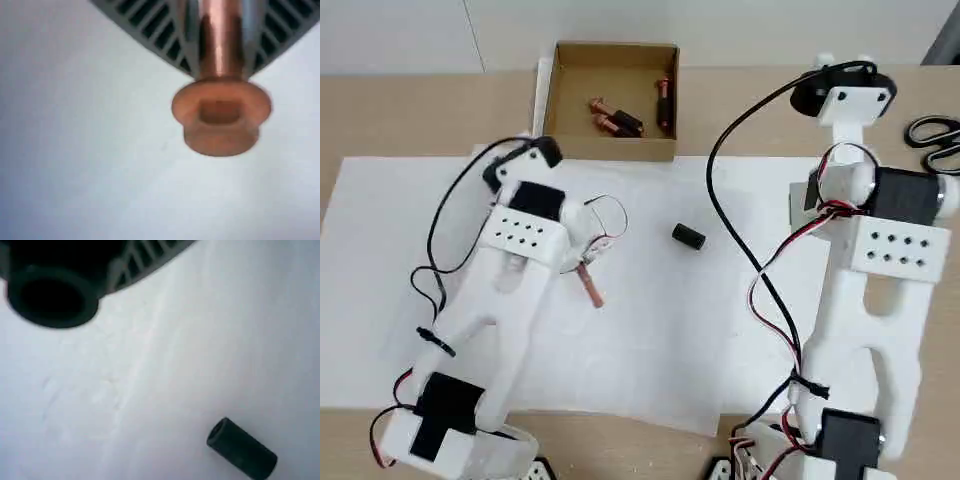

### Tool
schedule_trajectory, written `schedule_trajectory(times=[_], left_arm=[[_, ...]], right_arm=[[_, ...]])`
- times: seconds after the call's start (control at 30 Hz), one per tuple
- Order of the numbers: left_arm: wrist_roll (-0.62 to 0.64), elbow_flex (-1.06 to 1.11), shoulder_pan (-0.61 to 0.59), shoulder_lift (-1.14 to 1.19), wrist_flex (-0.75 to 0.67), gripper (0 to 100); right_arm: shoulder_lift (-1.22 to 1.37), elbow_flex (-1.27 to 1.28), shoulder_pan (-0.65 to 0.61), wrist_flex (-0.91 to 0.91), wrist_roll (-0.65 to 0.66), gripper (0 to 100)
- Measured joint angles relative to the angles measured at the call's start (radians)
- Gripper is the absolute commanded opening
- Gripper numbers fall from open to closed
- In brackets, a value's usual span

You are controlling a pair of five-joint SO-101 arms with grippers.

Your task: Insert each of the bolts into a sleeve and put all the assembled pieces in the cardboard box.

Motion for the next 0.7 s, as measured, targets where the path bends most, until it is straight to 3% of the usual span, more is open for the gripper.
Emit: schedule_trajectory(times=[0.17, 0.4, 0.5, 0.7], left_arm=[[-0.301, -0.058, -0.038, 0.000, 0.164, 1], [-0.836, -0.058, -0.201, 0.000, 0.080, 1], [-0.904, -0.058, -0.226, 0.000, 0.038, 1], [-0.922, 0.014, -0.232, 0.000, -0.094, 1]], right_arm=[[0.000, 0.000, 0.000, 0.000, 0.000, 0.3], [0.000, 0.000, 0.000, 0.000, 0.000, 0.3], [0.000, 0.000, 0.000, 0.000, 0.000, 0.3], [0.000, 0.000, 0.000, 0.000, 0.000, 0.3]])
